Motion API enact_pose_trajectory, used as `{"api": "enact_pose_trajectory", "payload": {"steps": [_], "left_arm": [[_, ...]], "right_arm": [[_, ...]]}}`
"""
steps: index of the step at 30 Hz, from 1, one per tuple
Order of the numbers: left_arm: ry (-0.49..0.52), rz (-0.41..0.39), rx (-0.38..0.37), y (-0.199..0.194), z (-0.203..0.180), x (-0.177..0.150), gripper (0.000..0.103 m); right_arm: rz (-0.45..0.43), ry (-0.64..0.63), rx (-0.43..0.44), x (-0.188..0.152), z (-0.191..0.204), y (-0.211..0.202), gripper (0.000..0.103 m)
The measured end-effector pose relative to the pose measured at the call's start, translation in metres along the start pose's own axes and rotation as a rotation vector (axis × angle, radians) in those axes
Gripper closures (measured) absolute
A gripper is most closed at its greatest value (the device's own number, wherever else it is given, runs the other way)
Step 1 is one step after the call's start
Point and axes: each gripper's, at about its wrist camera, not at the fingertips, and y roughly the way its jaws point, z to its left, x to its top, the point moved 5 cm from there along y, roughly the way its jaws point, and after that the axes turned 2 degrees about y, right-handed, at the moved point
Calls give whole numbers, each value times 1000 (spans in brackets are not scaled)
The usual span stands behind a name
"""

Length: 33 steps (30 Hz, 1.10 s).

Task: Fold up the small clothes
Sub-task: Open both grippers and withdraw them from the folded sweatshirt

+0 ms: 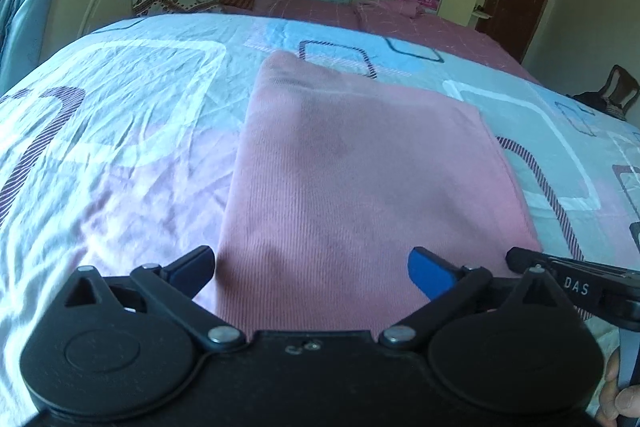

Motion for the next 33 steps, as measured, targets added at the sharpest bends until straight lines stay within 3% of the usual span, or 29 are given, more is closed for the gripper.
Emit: {"api": "enact_pose_trajectory", "payload": {"steps": [4,7,11,12,13,15,17,21,22,24,29,33], "left_arm": [[-37,108,154,2,10,-9,1],[-12,169,149,-1,13,-11,1],[3,64,152,-36,15,-13,1],[17,35,147,-47,13,-12,2],[35,5,139,-60,11,-12,3],[68,-68,148,-88,11,-13,5],[79,-142,141,-119,9,-16,4],[51,-189,55,-167,12,-25,4],[44,-197,60,-178,11,-28,4],[53,-198,91,-196,8,-35,4],[60,-200,150,-234,1,-55,1],[-34,-226,151,-267,-9,-80,1]], "right_arm": [[10,5,-8,-2,5,-8,103],[30,-2,-18,-7,10,-12,103],[17,35,0,-17,13,-37,100],[8,41,5,-20,15,-49,87],[0,41,13,-23,17,-60,58],[-41,28,30,-29,23,-88,25],[-83,-28,39,-34,32,-118,24],[-100,-127,67,-44,49,-169,21],[-101,-141,70,-46,52,-179,13],[-116,-162,84,-51,56,-200,5],[-156,-206,116,-69,61,-244,3],[-191,-207,146,-92,51,-273,3]]}}
